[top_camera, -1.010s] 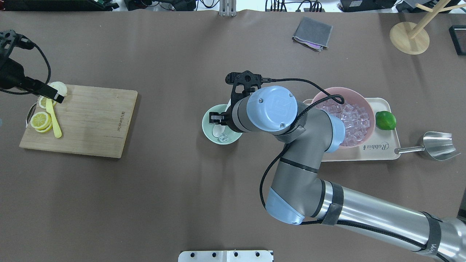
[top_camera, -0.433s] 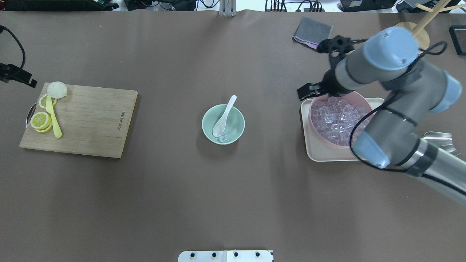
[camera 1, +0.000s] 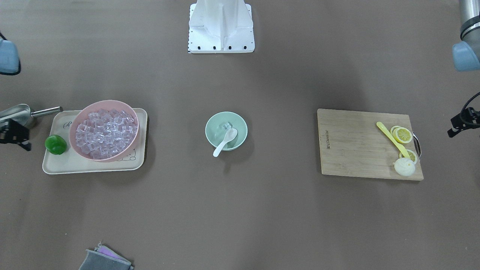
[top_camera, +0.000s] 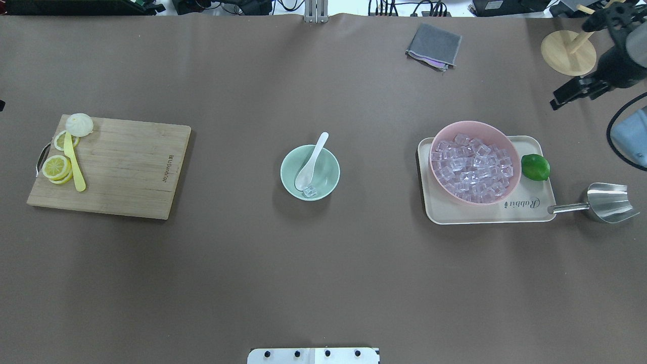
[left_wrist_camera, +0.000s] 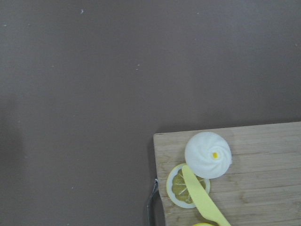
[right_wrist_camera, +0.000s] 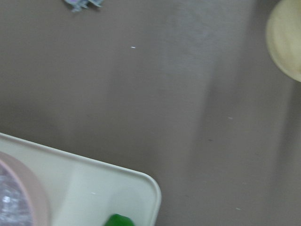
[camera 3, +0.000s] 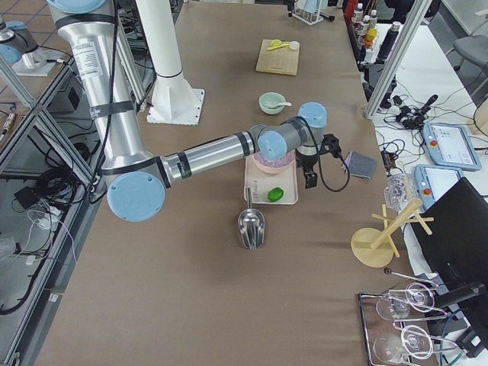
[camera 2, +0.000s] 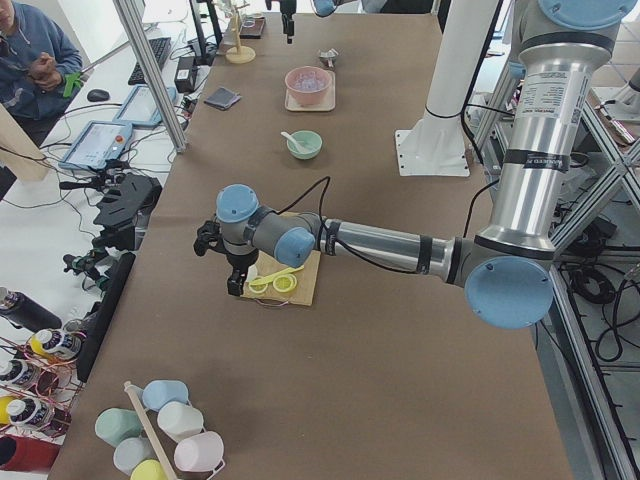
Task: Put spoon and ice into bowl
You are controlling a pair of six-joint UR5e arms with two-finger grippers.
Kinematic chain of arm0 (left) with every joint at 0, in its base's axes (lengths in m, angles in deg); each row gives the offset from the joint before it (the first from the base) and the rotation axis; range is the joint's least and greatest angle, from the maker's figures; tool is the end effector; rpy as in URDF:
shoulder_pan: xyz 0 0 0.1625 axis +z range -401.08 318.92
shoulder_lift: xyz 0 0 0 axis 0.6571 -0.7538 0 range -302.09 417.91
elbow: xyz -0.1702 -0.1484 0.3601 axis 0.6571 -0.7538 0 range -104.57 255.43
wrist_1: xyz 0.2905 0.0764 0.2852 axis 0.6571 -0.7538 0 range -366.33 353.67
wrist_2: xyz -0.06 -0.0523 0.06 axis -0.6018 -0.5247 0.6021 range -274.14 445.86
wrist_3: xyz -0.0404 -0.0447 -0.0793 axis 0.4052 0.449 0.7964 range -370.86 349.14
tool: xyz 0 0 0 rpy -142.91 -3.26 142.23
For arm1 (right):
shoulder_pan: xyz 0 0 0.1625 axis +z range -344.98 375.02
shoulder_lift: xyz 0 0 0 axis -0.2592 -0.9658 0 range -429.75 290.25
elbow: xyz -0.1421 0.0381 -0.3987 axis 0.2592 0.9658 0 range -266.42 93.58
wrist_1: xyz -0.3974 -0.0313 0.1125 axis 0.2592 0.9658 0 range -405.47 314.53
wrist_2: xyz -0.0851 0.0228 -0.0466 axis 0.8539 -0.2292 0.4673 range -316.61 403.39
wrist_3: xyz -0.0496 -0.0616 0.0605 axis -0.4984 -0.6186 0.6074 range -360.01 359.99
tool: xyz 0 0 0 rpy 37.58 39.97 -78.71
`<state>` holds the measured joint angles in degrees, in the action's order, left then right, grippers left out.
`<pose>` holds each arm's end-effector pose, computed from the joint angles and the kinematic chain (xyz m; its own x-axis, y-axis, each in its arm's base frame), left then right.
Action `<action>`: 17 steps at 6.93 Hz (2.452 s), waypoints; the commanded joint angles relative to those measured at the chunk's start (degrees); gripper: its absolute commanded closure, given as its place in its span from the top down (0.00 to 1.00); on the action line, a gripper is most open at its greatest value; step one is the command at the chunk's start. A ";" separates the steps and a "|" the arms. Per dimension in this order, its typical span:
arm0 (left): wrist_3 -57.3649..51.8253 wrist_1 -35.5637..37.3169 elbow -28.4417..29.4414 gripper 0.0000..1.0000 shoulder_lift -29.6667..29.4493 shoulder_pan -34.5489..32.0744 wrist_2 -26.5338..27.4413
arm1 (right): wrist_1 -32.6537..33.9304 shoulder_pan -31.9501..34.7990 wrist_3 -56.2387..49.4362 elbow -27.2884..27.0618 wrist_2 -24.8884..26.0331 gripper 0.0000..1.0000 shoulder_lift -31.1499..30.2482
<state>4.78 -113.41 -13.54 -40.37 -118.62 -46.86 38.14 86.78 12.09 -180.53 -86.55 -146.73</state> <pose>0.0591 -0.5720 0.5592 0.6857 0.1758 -0.7064 -0.0122 0.9731 0.2302 -0.1195 -0.5843 0.4913 0.6938 -0.2901 0.6592 0.1449 0.9528 0.2668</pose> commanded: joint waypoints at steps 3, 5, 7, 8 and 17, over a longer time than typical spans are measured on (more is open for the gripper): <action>-1.13 0.65 0.30 0.98 3.26 -4.38 -1.23 | 2.61 10.24 -20.87 10.07 -0.84 1.00 -1.15; -1.48 2.21 0.21 0.98 3.36 -4.46 -1.83 | 2.78 12.43 -21.06 11.31 -0.84 1.00 -1.15; -1.48 7.30 -1.89 0.98 3.71 -4.55 -4.54 | 2.70 13.50 -21.06 11.32 -1.02 1.00 -2.11; -1.65 7.15 -2.08 0.98 5.19 -4.55 -4.73 | 2.09 13.50 -21.06 11.32 -0.93 1.00 -2.38; -1.22 5.83 -6.03 0.98 9.77 -4.90 -7.55 | 1.82 13.41 -20.18 10.52 -0.58 1.00 -5.02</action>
<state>3.55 -107.55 -19.52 -30.69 -123.50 -54.43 39.96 100.20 -8.09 -169.97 -87.13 -151.71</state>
